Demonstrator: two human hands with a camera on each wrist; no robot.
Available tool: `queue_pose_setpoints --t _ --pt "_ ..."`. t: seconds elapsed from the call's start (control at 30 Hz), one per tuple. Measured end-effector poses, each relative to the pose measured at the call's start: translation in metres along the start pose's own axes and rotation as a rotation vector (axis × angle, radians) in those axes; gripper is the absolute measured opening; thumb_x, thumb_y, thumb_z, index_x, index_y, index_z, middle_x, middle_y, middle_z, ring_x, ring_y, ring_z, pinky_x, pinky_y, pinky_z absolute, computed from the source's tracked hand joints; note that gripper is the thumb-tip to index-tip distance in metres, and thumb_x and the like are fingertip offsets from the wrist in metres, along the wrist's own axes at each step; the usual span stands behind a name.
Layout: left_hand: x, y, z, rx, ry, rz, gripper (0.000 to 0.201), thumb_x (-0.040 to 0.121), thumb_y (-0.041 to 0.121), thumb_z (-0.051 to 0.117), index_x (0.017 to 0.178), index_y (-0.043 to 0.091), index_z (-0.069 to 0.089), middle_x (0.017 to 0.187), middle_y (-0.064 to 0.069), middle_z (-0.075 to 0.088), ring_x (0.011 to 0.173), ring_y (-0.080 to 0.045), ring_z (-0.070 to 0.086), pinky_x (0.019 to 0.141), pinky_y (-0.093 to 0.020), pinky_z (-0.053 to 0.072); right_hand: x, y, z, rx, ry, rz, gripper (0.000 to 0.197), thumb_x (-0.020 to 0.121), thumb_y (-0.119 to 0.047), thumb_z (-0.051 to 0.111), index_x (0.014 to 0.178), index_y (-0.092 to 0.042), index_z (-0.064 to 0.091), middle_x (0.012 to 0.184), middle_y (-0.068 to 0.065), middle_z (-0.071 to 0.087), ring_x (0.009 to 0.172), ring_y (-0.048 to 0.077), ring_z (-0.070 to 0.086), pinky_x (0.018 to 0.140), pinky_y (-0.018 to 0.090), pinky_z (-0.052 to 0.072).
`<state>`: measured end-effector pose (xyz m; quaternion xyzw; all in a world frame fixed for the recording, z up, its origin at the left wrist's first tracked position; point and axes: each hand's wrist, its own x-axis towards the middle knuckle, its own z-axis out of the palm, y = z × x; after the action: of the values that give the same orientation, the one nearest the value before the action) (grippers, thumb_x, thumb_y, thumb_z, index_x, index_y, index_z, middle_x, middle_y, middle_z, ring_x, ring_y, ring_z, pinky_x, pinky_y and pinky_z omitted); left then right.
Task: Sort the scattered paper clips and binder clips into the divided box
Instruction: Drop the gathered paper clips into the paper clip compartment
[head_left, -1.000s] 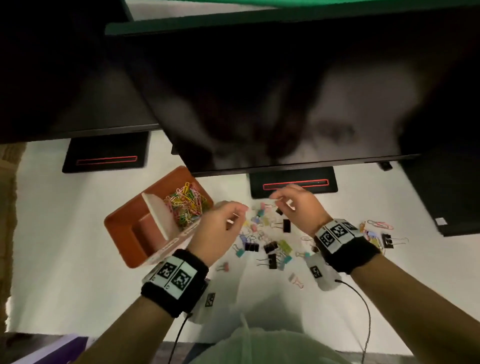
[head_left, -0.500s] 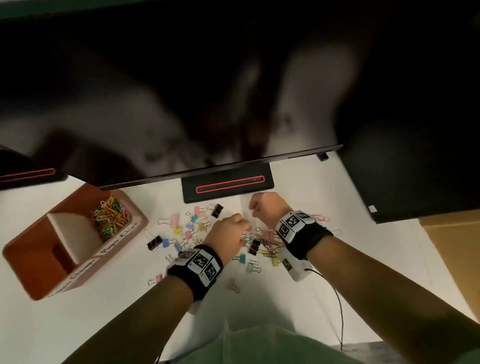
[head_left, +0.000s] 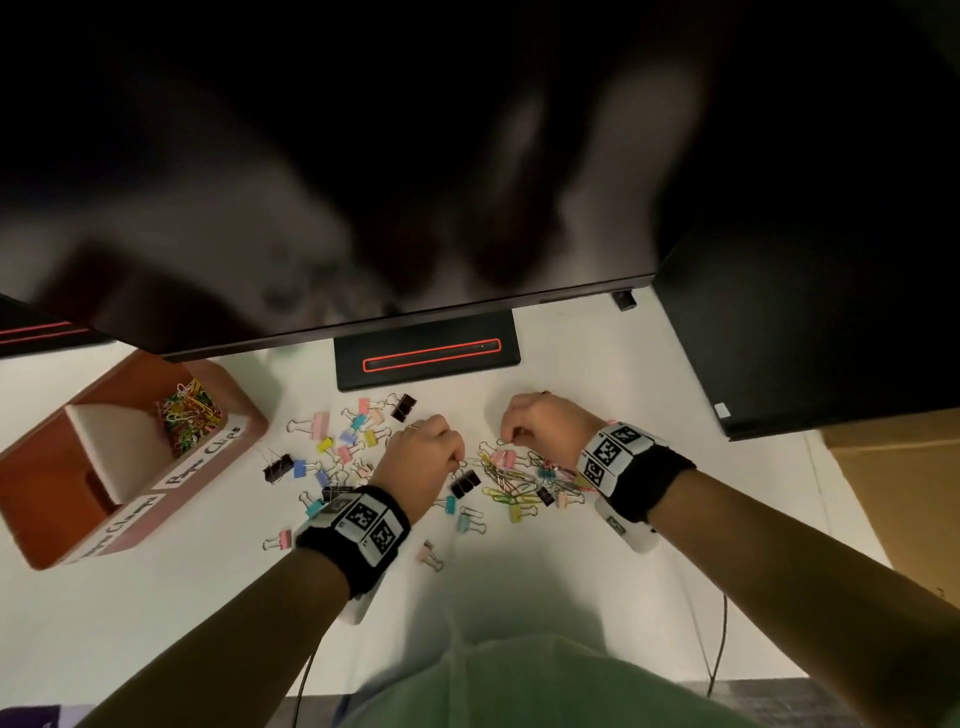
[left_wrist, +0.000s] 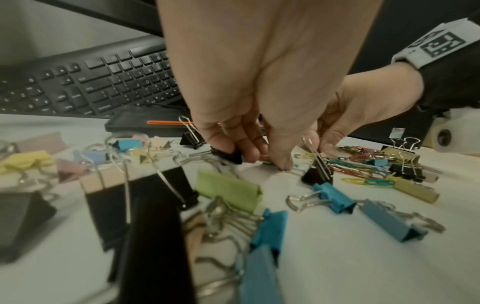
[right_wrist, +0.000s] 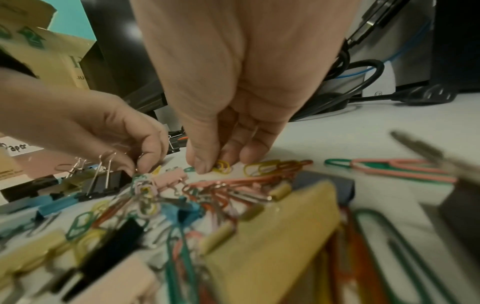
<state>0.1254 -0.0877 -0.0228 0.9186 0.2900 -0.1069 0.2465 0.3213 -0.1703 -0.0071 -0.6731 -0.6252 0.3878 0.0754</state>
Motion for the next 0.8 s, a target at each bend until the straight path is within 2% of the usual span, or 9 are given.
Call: queue_pose_setpoints --t 0.2,0.4,0.53,0.63,0.7,0.8 --pt "0.001 0.002 -0.003 -0.049 -0.023 -0.060 0.011 0.090 0.017 0.056 0.099 0.014 0.062 0.096 -0.003 0.061 0.090 -0.020 0.058 0.084 -0.033 0.047 -0.003 -0.002 0.000 -0.048 -0.006 0.097 0.020 0.090 -0.015 0.055 0.107 -0.014 0.065 0.107 0.007 0.064 0.098 0.022 0.060 0.089 0.033 0.049" --pt "-0.001 0.004 -0.008 -0.142 -0.062 -0.126 0.011 0.091 0.015 0.053 0.092 0.014 0.063 0.095 -0.001 0.054 0.085 -0.018 0.058 0.082 -0.031 0.049 -0.009 0.000 -0.002 -0.094 0.026 0.125 0.018 0.091 -0.019 0.055 0.101 -0.011 0.067 0.106 0.007 0.061 0.094 0.023 0.059 0.083 0.028 0.047" --pt "-0.001 0.002 -0.031 -0.284 0.142 -0.161 0.006 0.088 0.015 0.058 0.090 0.013 0.064 0.088 0.004 0.054 0.077 -0.012 0.055 0.070 -0.016 0.040 -0.019 -0.005 -0.008 -0.069 0.073 0.068 0.017 0.090 -0.024 0.058 0.102 -0.015 0.066 0.099 0.003 0.067 0.092 0.020 0.060 0.081 0.028 0.046" --pt "-0.007 -0.005 -0.049 -0.352 0.246 -0.190 0.006 0.085 0.014 0.064 0.091 0.012 0.066 0.084 0.003 0.058 0.075 -0.010 0.054 0.064 -0.009 0.036 -0.028 -0.015 -0.003 -0.101 0.043 0.010 0.024 0.088 -0.039 0.059 0.104 -0.023 0.066 0.094 -0.005 0.070 0.087 0.015 0.061 0.088 0.029 0.039" --pt "-0.015 -0.010 -0.051 -0.356 0.201 -0.187 0.011 0.084 0.014 0.066 0.094 0.013 0.065 0.082 0.002 0.060 0.074 -0.011 0.055 0.064 -0.010 0.039 -0.034 -0.020 0.007 -0.188 0.004 0.004 0.025 0.087 -0.039 0.059 0.109 -0.027 0.063 0.099 -0.007 0.070 0.093 0.016 0.060 0.094 0.032 0.032" --pt "-0.027 -0.012 -0.039 -0.333 0.084 -0.192 0.018 0.083 0.016 0.067 0.100 0.016 0.064 0.084 0.002 0.063 0.077 -0.012 0.058 0.072 -0.022 0.050 -0.039 -0.025 0.022 -0.296 -0.026 0.059 0.031 0.087 -0.037 0.058 0.116 -0.027 0.057 0.103 -0.003 0.069 0.099 0.022 0.058 0.096 0.036 0.029"
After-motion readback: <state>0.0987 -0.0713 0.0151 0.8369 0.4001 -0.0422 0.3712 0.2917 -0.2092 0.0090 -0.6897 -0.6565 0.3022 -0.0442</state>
